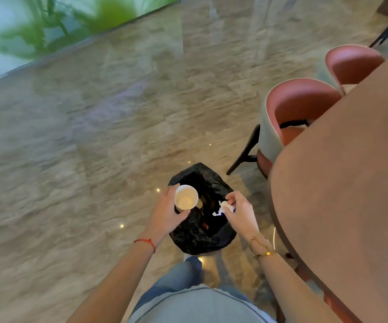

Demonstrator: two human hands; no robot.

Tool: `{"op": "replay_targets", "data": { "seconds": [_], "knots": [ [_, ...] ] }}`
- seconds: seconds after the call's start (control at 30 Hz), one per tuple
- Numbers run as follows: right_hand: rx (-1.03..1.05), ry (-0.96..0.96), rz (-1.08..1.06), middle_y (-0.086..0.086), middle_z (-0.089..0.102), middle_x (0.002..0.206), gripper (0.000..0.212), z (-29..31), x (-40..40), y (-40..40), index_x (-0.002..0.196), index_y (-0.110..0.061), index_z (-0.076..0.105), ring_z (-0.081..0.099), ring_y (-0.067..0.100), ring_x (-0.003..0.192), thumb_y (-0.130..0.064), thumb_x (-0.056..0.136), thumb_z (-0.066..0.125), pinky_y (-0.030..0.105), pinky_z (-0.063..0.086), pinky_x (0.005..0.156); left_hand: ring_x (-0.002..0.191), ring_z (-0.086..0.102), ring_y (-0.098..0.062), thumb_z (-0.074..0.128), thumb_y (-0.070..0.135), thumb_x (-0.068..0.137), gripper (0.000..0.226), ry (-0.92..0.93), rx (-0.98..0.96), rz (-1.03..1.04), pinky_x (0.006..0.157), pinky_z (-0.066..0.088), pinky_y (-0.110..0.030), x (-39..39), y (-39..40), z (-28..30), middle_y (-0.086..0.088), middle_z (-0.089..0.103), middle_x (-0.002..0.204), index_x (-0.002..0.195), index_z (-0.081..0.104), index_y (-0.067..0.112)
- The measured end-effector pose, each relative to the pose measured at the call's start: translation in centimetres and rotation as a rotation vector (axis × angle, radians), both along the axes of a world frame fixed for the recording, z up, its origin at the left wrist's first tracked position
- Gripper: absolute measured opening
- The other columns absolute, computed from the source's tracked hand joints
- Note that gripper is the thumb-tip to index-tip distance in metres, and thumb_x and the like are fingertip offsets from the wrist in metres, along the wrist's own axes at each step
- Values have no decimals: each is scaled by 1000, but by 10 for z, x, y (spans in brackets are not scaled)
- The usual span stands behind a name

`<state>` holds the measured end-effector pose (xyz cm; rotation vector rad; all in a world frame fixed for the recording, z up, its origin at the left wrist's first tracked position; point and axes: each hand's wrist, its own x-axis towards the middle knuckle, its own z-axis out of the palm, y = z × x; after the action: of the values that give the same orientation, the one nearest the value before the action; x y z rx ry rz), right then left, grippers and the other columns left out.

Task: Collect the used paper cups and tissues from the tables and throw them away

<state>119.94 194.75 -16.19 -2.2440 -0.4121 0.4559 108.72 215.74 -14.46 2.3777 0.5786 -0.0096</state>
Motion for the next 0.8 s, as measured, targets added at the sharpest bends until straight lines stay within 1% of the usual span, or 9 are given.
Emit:
{"op": "replay_targets", "data": {
  "seconds": [0.13,0.23,0.37,0.43,0.5,0.57,0.67,0.73,0.8],
  "knots": [
    [-82,65,-45,0,55,105,20,-21,29,35,108,-14,55,54,15,91,-15,89,61,26,44,80,121,48,-21,74,38,79,81,90,-21,-77,87,37,-24,47,34,-23,0,39,144,146,30,24],
    [-148,123,-55,1,54,112,23,-34,44,50,110,-13,54,54,15,91,-13,88,61,28,47,82,126,46,-24,74,32,80,82,116,-79,-130,93,39,-29,76,48,-39,0,36,146,148,27,24],
    [-185,158,-69,-1,56,114,24,-39,57,62,112,-17,54,56,15,95,-18,89,63,28,48,81,134,40,-20,72,30,83,87,153,-85,-201,100,38,-30,105,62,-47,1,29,155,152,20,23],
    [-172,147,-69,-3,57,114,24,-36,62,63,112,-19,56,57,14,98,-19,89,62,28,48,82,134,40,-19,70,29,85,84,141,-69,-206,101,39,-29,111,66,-44,0,30,155,152,21,21],
    [-143,122,-58,-6,58,114,25,-28,64,63,115,-21,57,56,12,102,-20,90,62,30,50,88,131,43,-18,68,30,87,77,105,-64,-184,96,40,-24,108,69,-36,1,33,153,151,25,22],
    [-120,77,-29,-9,58,114,28,-17,66,60,118,-22,58,55,8,106,-21,90,61,30,50,92,122,51,-18,64,32,90,68,84,-59,-161,85,40,-19,100,72,-24,4,36,150,148,30,23],
    [-94,-17,6,-9,60,117,34,2,63,52,125,-24,57,51,5,110,-22,91,61,21,42,94,102,61,-24,61,31,93,56,64,-29,-158,80,42,-19,81,72,-6,4,41,146,144,39,21],
    [-83,-75,19,-8,60,120,38,15,59,43,128,-23,56,48,6,114,-22,91,61,19,37,95,72,59,-18,59,30,94,51,53,15,-149,74,42,-18,67,70,6,3,45,143,141,44,19],
    [-75,-102,25,-8,59,122,40,27,53,31,130,-23,54,46,8,118,-23,91,60,21,38,98,65,58,-11,57,31,95,47,57,37,-127,68,41,-15,53,66,18,6,46,142,139,46,20]
  ]
}}
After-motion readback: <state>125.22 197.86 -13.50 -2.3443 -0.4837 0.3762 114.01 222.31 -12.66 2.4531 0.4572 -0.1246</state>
